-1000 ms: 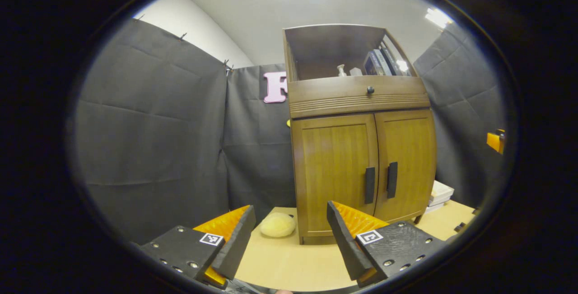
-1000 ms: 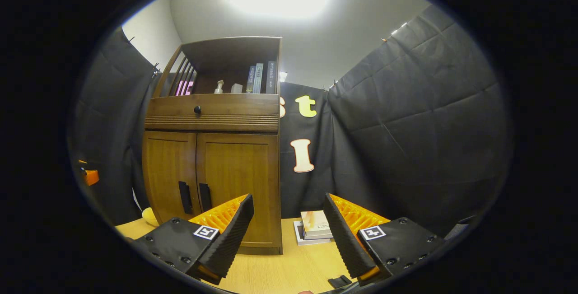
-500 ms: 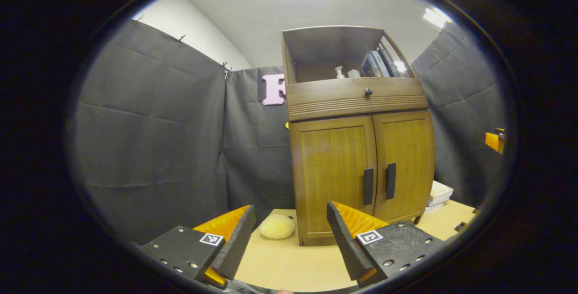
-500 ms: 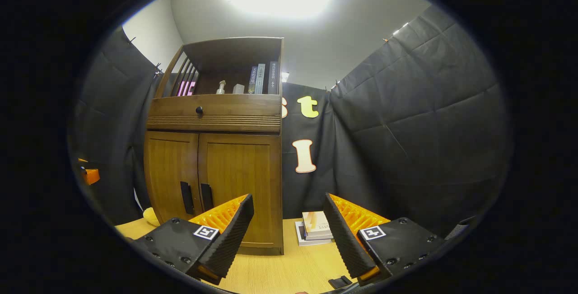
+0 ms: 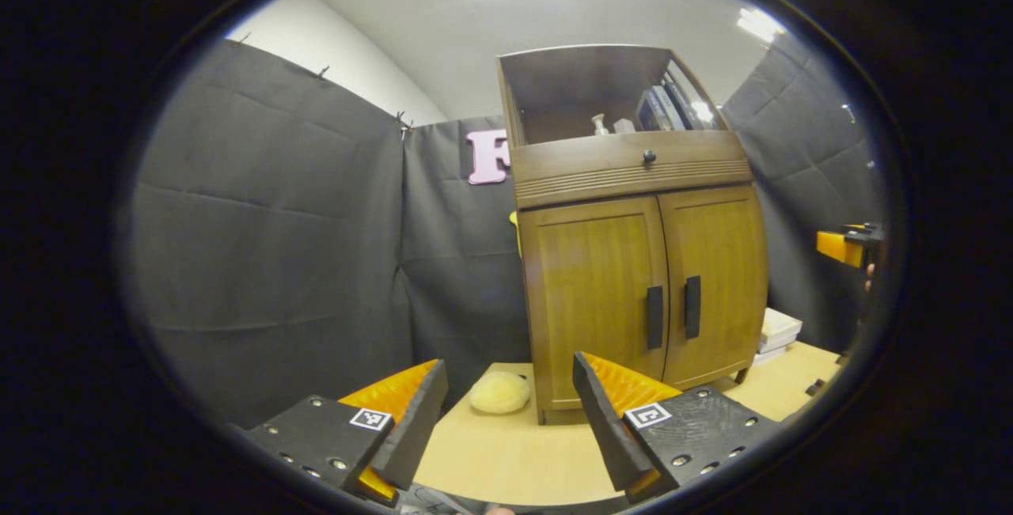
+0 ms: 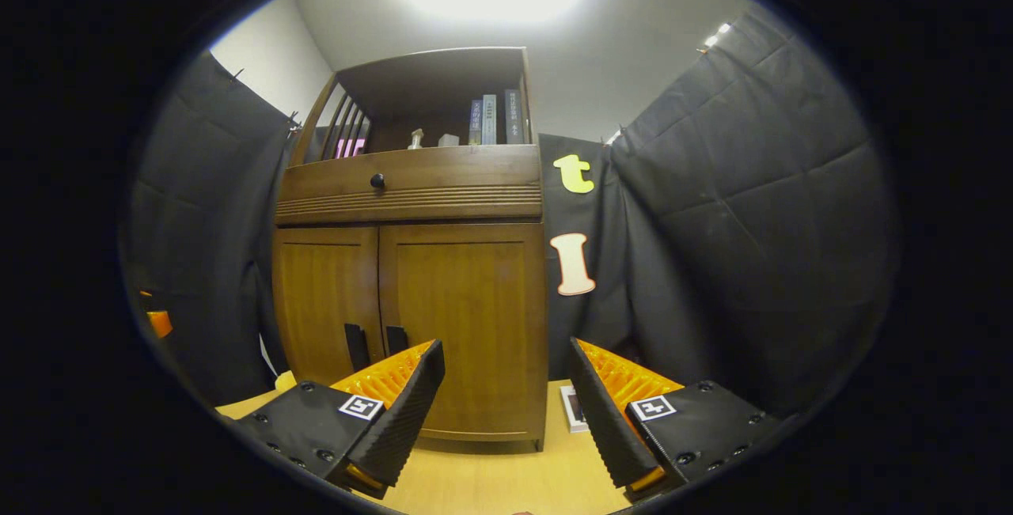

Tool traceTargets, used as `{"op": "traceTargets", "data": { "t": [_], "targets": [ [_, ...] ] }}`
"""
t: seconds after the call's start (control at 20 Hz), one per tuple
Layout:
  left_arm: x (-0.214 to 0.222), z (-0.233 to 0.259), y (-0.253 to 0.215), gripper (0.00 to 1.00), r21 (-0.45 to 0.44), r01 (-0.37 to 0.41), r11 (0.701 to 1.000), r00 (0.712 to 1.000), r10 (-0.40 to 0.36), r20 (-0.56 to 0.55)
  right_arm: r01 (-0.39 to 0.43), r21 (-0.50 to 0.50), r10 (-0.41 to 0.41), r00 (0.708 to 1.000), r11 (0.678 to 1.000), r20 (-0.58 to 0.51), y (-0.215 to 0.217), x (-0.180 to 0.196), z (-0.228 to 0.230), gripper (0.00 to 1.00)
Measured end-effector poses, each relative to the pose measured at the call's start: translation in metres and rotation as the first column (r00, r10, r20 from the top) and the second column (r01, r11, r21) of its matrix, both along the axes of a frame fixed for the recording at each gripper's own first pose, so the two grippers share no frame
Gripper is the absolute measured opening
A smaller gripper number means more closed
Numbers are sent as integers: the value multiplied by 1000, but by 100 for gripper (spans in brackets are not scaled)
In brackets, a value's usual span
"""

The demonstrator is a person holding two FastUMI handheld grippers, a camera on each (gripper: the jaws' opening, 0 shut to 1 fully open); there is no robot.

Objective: Open the right door of the double-door shoe cabinet with the right hand, and open the left door with the left hand.

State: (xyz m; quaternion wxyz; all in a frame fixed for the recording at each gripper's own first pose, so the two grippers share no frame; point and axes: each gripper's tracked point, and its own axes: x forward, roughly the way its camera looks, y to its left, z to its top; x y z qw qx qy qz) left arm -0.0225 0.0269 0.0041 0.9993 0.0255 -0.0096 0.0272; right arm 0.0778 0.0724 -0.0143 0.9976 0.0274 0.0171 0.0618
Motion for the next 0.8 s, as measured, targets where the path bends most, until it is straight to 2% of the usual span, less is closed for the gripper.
{"op": "traceTargets", "data": {
  "t": [0.25, 0.3, 0.5, 0.75, 0.8],
  "targets": [
    [-14, 0, 15, 93, 9, -34, 999, 999, 34, 3, -50, -4, 50, 999, 999, 16, 40, 38, -2, 98],
    [-14, 0, 18, 89, 9, -40, 999, 999, 40, 0, -57, -8, 57, 998, 998, 17, 49, 45, -4, 97],
    [-18, -2, 25, 93, 10, -68, 998, 998, 68, -11, -81, -26, 82, 996, 996, 20, 78, 71, -12, 98],
    [-22, -4, 37, 91, 14, -103, 995, 995, 103, -14, -111, -34, 111, 994, 993, -1, 112, 99, -31, 97],
    [-23, -4, 40, 93, 14, -110, 994, 994, 111, -16, -119, -38, 118, 993, 992, -7, 120, 106, -36, 97]
  ]
}}
